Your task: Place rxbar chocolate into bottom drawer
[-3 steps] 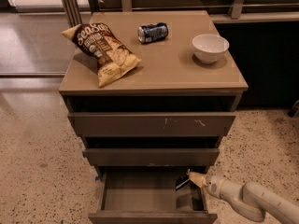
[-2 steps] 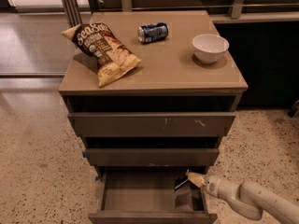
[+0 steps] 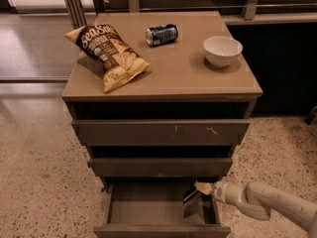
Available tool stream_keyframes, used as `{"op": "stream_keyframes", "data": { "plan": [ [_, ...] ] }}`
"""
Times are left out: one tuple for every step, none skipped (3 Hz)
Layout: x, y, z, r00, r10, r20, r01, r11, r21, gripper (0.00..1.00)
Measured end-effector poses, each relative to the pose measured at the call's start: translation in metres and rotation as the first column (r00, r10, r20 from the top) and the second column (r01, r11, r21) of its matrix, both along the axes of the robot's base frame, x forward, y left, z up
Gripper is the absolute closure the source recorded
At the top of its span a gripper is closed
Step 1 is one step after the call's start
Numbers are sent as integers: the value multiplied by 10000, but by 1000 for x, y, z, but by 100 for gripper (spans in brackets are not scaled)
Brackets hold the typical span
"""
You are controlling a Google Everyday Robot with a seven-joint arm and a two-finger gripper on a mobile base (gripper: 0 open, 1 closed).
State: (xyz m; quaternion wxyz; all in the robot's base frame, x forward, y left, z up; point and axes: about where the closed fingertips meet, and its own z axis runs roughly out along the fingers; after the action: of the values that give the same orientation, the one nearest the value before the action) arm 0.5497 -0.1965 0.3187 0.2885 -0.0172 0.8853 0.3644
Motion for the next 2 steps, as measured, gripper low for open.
{"op": "stream_keyframes", "data": {
  "plan": [
    [1, -1, -19, 9963, -41, -861, 24, 9998, -195, 100],
    [-1, -3, -31, 9900, -158, -1404, 132, 9997, -192, 100]
  ]
}}
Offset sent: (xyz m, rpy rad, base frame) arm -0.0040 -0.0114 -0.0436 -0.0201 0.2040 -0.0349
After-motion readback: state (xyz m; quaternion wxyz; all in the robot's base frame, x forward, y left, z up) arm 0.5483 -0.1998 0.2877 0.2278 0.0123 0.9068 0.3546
